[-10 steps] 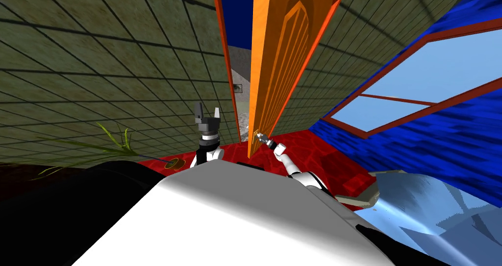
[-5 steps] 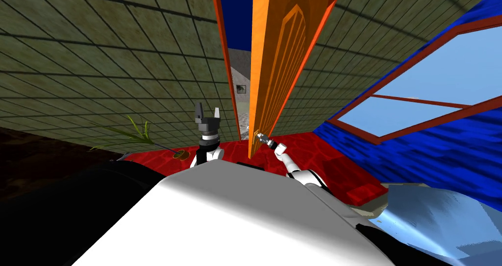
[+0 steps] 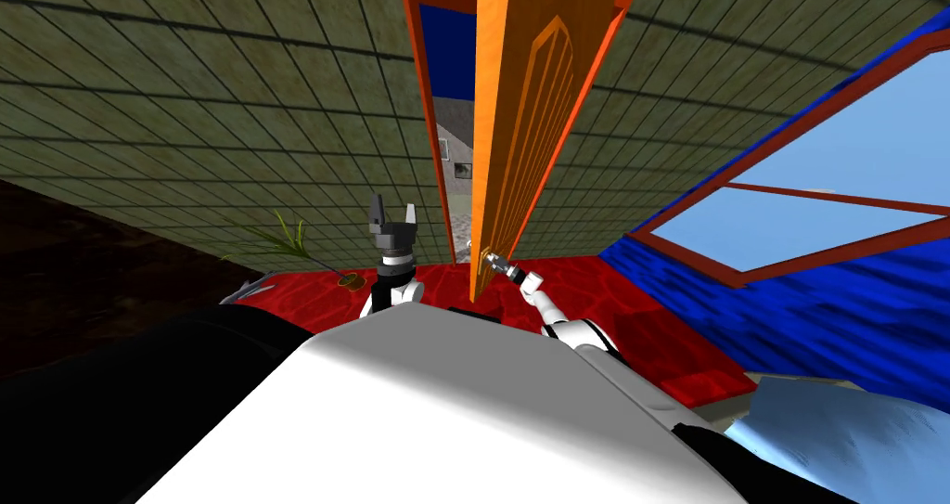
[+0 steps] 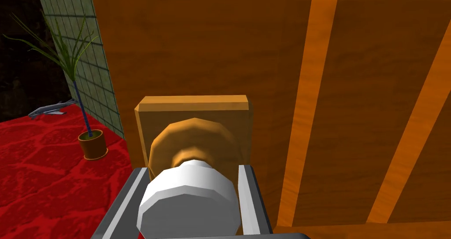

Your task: Pull the door open

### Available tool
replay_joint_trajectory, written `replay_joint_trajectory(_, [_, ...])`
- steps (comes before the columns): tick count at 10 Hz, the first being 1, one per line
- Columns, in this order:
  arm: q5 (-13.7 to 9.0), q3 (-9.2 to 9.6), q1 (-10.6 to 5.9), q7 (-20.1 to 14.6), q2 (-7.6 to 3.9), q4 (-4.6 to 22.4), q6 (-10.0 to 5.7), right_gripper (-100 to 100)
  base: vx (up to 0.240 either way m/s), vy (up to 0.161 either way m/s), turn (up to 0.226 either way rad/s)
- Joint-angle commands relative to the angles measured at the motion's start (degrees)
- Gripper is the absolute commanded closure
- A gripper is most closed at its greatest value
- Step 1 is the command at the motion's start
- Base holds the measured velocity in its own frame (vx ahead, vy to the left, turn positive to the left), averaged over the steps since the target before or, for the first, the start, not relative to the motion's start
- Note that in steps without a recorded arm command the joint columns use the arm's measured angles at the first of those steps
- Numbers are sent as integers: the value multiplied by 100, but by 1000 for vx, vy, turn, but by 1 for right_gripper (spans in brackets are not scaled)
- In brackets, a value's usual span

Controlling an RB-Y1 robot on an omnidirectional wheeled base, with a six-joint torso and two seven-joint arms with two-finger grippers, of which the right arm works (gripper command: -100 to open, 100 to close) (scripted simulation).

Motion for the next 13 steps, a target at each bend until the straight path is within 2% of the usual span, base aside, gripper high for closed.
replay_joint_trajectory(1, [-15, 8, -35, 13, -32, 78, 98, 100, -75, -143, 162])
replay_joint_trajectory(10, [-92, 42, -225, 68, -215, 502, 649, 100, -73, -236, 159])
replay_joint_trajectory(11, [-86, 40, -207, 61, -203, 475, 588, 100, -12, -97, 34])
replay_joint_trajectory(13, [-101, 63, -232, 81, -215, 546, 660, 100, -64, -163, 149])
